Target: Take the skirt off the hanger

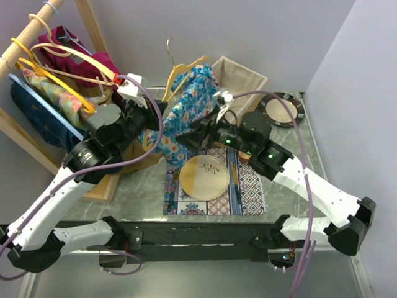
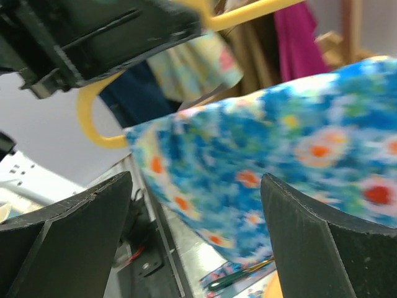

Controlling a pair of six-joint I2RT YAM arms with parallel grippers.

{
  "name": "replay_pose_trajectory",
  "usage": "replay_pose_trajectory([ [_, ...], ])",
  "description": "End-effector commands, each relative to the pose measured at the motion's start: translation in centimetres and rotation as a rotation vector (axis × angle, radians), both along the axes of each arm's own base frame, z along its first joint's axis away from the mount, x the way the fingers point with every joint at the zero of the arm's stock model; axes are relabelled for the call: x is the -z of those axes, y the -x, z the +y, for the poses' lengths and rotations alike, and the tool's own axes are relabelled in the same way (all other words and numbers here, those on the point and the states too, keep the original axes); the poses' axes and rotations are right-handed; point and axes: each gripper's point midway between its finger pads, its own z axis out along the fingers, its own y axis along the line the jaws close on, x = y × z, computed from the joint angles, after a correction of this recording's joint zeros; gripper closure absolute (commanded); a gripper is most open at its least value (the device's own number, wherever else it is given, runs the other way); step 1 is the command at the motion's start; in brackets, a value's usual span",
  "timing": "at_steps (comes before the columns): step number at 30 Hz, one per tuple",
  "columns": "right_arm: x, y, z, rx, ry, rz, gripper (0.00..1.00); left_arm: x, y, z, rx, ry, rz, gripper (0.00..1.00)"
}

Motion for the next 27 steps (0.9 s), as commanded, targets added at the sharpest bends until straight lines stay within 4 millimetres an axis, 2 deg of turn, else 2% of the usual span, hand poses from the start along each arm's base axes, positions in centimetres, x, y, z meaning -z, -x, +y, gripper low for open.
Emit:
replay_pose_trajectory([
  [1, -1.6, 0.8, 2.3, -0.056, -0.043, -0.021, 0.09, -5.3, 0.5, 1.1, -0.029, 0.188, -0.148, 0.99],
  [3, -1.4, 1.1, 3.6, -0.082, -0.042, -0.017, 0.09, -4.9, 0.4, 1.0, -0.03, 0.19, -0.149, 0.99],
  [4, -0.3, 0.4, 4.5, -0.066, -0.022, 0.002, 0.09, -4.9, 0.5, 1.1, -0.027, 0.198, -0.153, 0.99],
  [7, 1.5, 0.0, 6.3, -0.063, 0.018, 0.025, 0.11, -4.5, 0.6, 1.2, -0.031, 0.21, -0.148, 0.99],
  [8, 1.6, -0.1, 6.6, -0.058, 0.022, 0.026, 0.13, -4.3, 0.5, 1.3, -0.034, 0.207, -0.145, 0.99],
  [10, 2.1, 0.0, 7.3, -0.07, 0.038, 0.026, 0.38, -4.4, 0.5, 1.7, -0.053, 0.212, -0.152, 0.99],
  [11, 1.8, -0.4, 7.2, -0.044, 0.037, 0.023, 0.57, -4.3, 0.4, 2.0, -0.069, 0.208, -0.154, 0.99],
  [12, 1.9, -0.7, 7.0, -0.021, 0.039, 0.031, 0.89, -4.3, 0.3, 2.5, -0.092, 0.208, -0.158, 0.99],
  [13, 1.4, -1.0, 6.5, 0.011, 0.027, 0.023, 1.0, -4.2, 0.2, 2.8, -0.11, 0.205, -0.16, 0.99],
  [14, 1.6, -1.2, 6.1, 0.036, 0.026, 0.021, 1.0, -4.0, 0.0, 3.1, -0.127, 0.192, -0.166, 0.99],
  [15, 1.0, -2.0, 5.4, 0.094, 0.005, 0.007, 1.0, -3.9, -0.1, 3.7, -0.161, 0.189, -0.167, 0.99],
  [19, -1.4, -2.5, 2.3, 0.218, -0.047, -0.028, 1.0, -3.3, -0.6, 4.8, -0.218, 0.156, -0.176, 0.99],
  [20, -1.3, -2.7, 1.6, 0.249, -0.05, -0.03, 1.0, -3.1, -0.7, 4.9, -0.229, 0.143, -0.179, 0.99],
  [22, -2.9, -3.0, -0.3, 0.323, -0.094, -0.058, 1.0, -2.8, -0.9, 5.1, -0.244, 0.136, -0.179, 0.99],
  [24, -3.1, -3.3, -1.7, 0.378, -0.107, -0.07, 1.0, -2.6, -1.0, 5.0, -0.244, 0.131, -0.175, 0.99],
  [25, -3.9, -3.5, -3.1, 0.435, -0.128, -0.082, 1.0, -2.7, -0.9, 5.0, -0.241, 0.132, -0.177, 0.99],
  [26, -3.5, -3.8, -3.8, 0.468, -0.123, -0.084, 1.0, -2.7, -0.9, 4.9, -0.236, 0.131, -0.175, 0.99],
  [27, -4.0, -4.0, -5.0, 0.517, -0.131, -0.095, 1.0, -2.6, -1.0, 4.8, -0.234, 0.129, -0.171, 0.99],
])
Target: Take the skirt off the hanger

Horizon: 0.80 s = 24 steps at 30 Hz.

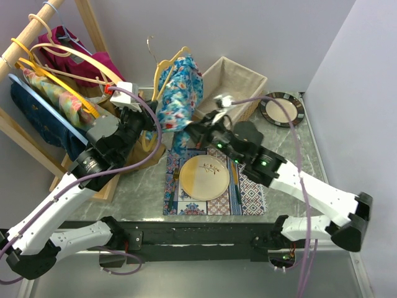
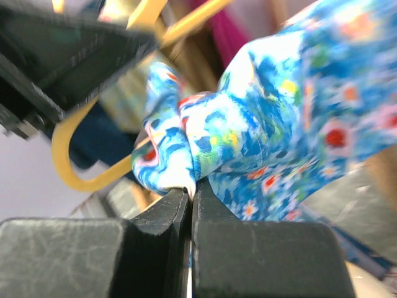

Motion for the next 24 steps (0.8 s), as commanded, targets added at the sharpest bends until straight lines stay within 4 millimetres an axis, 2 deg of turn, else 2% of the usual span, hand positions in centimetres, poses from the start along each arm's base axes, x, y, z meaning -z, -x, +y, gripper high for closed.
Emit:
replay_pose_trajectory([
  [1, -4.4, -2.6, -6.7, 0.327, -0.114, -0.093, 1.0, -3.7, 0.4, 1.7, -0.051, 0.07, -0.108, 0.99],
  [2, -4.0, -3.1, -7.8, 0.385, -0.102, -0.093, 1.0, -3.8, 0.4, 1.8, -0.055, 0.071, -0.107, 0.99],
  [5, -4.6, -4.4, -11.6, 0.555, -0.113, -0.117, 1.0, -3.9, 0.6, 2.1, -0.063, 0.077, -0.115, 0.99],
  [8, -6.6, -5.4, -15.4, 0.672, -0.151, -0.156, 1.0, -4.0, 0.7, 2.3, -0.07, 0.079, -0.12, 0.99],
  [9, -7.2, -6.1, -17.3, 0.729, -0.163, -0.168, 1.0, -3.9, 0.6, 2.2, -0.069, 0.076, -0.118, 0.99],
  [12, -9.2, -7.4, -20.3, 0.818, -0.206, -0.19, 1.0, -3.7, 0.3, 2.1, -0.071, 0.071, -0.109, 0.99],
  [13, -10.5, -8.0, -22.3, 0.875, -0.229, -0.206, 1.0, -3.7, 0.3, 2.0, -0.07, 0.071, -0.109, 0.99],
  [15, -11.2, -9.1, -22.8, 0.89, -0.228, -0.217, 1.0, -3.7, 0.3, 2.0, -0.07, 0.072, -0.11, 0.99],
  [16, -12.7, -9.3, -23.8, 0.912, -0.245, -0.243, 1.0, -3.6, 0.3, 2.0, -0.07, 0.07, -0.108, 0.99],
  [18, -13.2, -10.8, -23.7, 0.919, -0.223, -0.259, 1.0, -3.8, 0.3, 2.1, -0.072, 0.071, -0.114, 0.99],
  [19, -14.5, -11.1, -24.4, 0.935, -0.233, -0.278, 1.0, -3.6, 0.3, 2.0, -0.07, 0.069, -0.112, 0.99],
  [20, -14.1, -12.5, -24.2, 0.943, -0.214, -0.271, 1.0, -3.7, 0.4, 2.0, -0.066, 0.07, -0.113, 0.99],
  [21, -14.4, -13.1, -23.9, 0.935, -0.21, -0.278, 1.0, -3.7, 0.4, 2.0, -0.065, 0.072, -0.114, 0.99],
  [22, -15.6, -13.4, -24.4, 0.945, -0.225, -0.299, 1.0, -3.7, 0.4, 1.9, -0.061, 0.07, -0.114, 0.99],
  [23, -14.9, -15.0, -23.7, 0.943, -0.203, -0.288, 1.0, -3.7, 0.4, 1.9, -0.059, 0.071, -0.115, 0.99],
  [24, -15.1, -15.6, -23.6, 0.942, -0.196, -0.293, 1.0, -3.7, 0.4, 2.0, -0.061, 0.073, -0.114, 0.99],
])
